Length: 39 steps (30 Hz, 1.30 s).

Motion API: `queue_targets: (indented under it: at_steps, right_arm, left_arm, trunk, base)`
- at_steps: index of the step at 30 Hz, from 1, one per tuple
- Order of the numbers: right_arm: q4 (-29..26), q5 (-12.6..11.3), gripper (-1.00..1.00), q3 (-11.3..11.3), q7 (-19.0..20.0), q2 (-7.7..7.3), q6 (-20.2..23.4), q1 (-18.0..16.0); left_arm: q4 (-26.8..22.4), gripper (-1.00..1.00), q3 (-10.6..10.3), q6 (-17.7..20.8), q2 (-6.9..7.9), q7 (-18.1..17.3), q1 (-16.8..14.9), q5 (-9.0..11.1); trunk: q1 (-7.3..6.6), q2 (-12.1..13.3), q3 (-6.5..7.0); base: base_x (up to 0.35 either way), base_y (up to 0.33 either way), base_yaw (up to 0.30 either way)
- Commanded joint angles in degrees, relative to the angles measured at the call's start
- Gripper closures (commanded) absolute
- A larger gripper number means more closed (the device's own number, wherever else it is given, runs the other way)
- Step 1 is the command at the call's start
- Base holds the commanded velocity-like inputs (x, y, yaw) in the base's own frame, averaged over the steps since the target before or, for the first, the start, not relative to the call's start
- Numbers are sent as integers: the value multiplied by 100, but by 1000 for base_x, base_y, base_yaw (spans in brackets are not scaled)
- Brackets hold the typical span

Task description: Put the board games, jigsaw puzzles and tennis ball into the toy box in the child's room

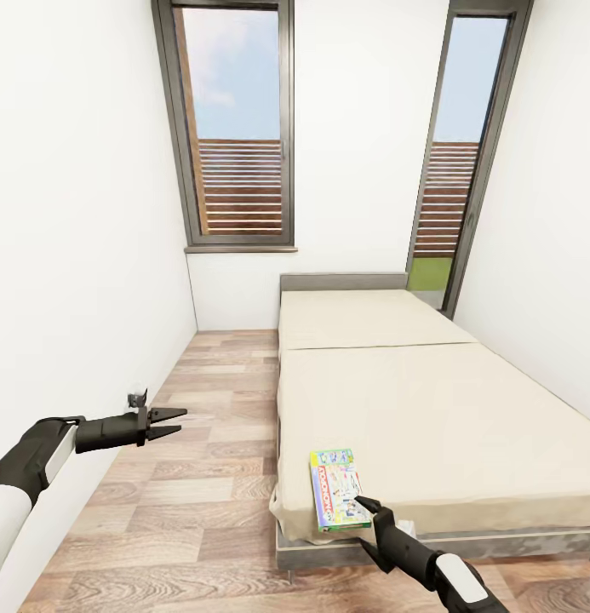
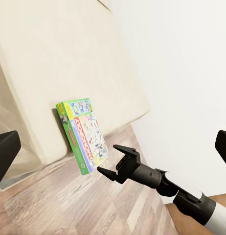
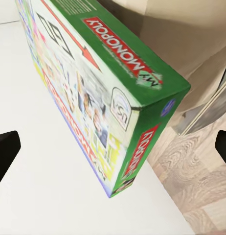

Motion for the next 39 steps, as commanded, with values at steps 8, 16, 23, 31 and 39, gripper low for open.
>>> queue_targets:
  at_steps: [8, 16, 23, 31, 39]
  right_arm:
    - [1, 4, -100, -32, 13, 3, 36, -4]
    - [1, 5, -100, -32, 13, 3, 32, -4]
    - [-6, 5, -100, -32, 14, 3, 32, -4]
    - [-11, 5, -100, -25, 14, 8, 26, -4]
    - [-12, 5, -100, -23, 14, 35, 31, -7]
  left_arm:
    - [1, -100, -1, 55, 1, -10, -3, 13]
    - [-4, -100, 0, 51, 1, -9, -3, 13]
    - [-1, -100, 4, 48, 1, -2, -3, 14]
    - [-1, -100, 6, 47, 1, 5, -3, 13]
    - [0, -100, 6, 47, 1, 6, -3, 13]
  trunk:
    - [175, -324, -150]
    - [263, -484, -221]
    - [263, -484, -221]
    - [263, -484, -221]
    - [263, -484, -221]
  base:
    - [0, 0, 0]
    - [0, 0, 0]
    - [0, 0, 0]
    - [2, 0, 0]
    - [83, 0, 0]
